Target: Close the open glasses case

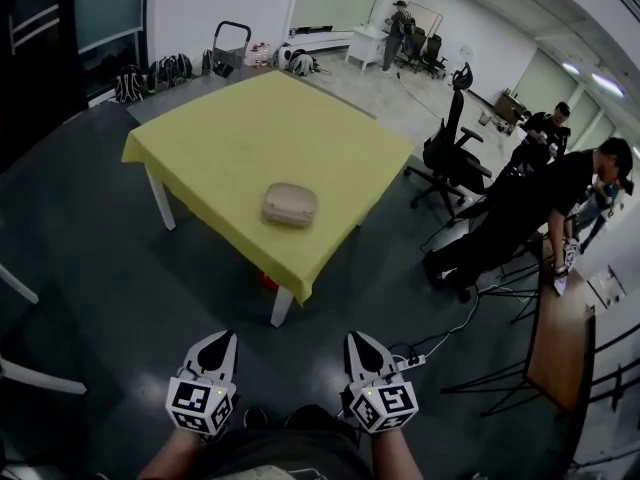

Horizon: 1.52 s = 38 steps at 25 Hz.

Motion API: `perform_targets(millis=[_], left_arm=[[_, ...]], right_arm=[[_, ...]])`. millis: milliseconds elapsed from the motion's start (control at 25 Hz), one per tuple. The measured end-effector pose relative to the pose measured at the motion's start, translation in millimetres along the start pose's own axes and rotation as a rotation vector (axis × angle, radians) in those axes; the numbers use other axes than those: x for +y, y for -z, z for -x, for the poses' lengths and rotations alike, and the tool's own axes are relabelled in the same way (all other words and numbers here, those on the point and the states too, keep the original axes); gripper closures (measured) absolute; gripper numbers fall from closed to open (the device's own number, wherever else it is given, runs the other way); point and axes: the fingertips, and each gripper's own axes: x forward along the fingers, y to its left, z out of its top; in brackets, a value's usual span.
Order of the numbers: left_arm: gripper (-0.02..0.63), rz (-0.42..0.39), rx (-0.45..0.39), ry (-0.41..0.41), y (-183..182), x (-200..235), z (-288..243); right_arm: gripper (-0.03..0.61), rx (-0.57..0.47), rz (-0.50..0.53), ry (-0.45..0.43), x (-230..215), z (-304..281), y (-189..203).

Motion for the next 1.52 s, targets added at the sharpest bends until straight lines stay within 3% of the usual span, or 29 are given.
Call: perform_targets(millis=[200, 400, 640, 1000, 1520], left_arm=[[0.604, 0.005, 0.019, 0.015, 2, 6, -7], [0.604, 0.001, 0.027, 0.008, 2, 9, -28], [0.605, 0.006, 0.035, -0.046, 1, 20, -68], [0.604, -0.011, 0.002, -0.141, -42, 23, -153], [0.604, -0.026, -0.035, -0.252, -68, 16, -234]], right_arm=[[0.589, 0.025, -0.030, 0.039, -6, -1, 10], [0.589, 0.034, -0.023, 0.025, -19, -23, 16], [0.589, 0.040, -0.045, -0.031, -48, -72, 18], [0.589, 0.033, -0.051, -0.114, -122, -157, -19], [0.589, 0.059, -0.036, -0.178, -204, -209, -30]])
